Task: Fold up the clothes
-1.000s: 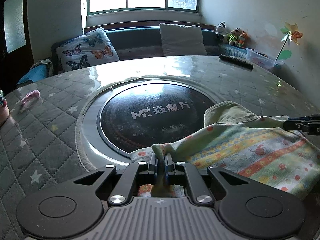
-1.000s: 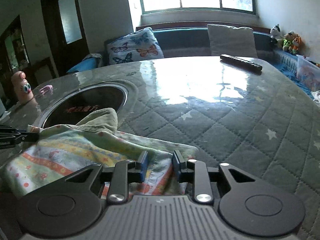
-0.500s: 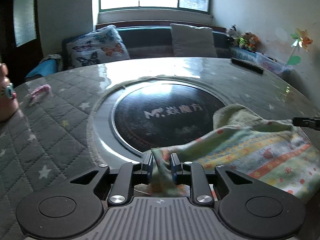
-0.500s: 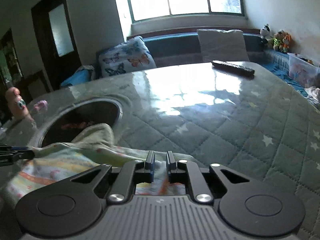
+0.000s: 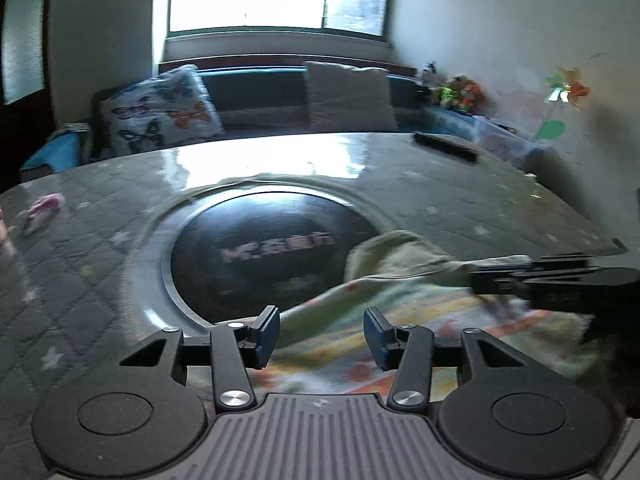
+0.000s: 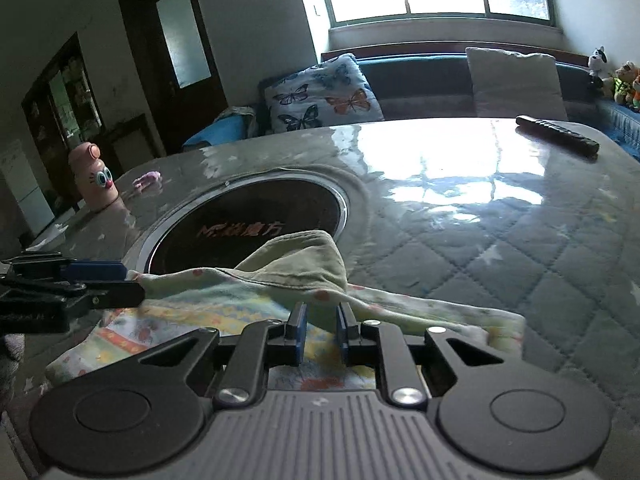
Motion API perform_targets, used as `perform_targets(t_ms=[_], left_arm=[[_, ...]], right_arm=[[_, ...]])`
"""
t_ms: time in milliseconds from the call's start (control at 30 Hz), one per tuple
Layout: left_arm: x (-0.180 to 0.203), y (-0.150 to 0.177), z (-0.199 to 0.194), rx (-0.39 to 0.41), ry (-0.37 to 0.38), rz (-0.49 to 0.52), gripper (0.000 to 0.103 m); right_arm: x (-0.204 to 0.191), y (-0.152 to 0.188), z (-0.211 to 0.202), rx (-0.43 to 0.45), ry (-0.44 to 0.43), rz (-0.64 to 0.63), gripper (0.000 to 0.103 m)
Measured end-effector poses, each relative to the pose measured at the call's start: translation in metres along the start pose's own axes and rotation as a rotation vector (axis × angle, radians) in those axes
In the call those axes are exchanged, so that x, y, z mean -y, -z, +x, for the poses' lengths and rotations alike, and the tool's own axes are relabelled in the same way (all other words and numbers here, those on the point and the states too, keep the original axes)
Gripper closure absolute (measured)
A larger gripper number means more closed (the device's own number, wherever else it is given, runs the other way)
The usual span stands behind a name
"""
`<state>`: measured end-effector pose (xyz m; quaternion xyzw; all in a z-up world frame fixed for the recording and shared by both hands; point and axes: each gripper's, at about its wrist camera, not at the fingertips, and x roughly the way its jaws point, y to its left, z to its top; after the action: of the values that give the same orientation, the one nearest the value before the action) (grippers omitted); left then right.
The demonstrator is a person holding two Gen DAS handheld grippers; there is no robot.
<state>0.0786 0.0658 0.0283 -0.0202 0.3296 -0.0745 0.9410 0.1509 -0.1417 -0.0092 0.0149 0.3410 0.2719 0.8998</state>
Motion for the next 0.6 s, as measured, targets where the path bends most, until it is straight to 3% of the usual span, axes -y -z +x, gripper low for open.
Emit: perform_targets(t_ms=[133,433,600], left_arm=[[0.011,-0.009,0.015,-0.017,0.043,0.006,0.073],[0.015,-0.019,0.054,-0.072,0.071,-0.057,0.078],[0.015,-0.017,0.061,-0.083,0.059,-0.060,0.078]], right_arm=[[0.000,-0.003,0.008,-0.009,0.003,-0.003,0.088],[0.004,-0.006,0.013,-0.012,0.011,0.007,0.086],[0.002,-0.006,0.015,-0.011,0.006,-0.002,0.079]])
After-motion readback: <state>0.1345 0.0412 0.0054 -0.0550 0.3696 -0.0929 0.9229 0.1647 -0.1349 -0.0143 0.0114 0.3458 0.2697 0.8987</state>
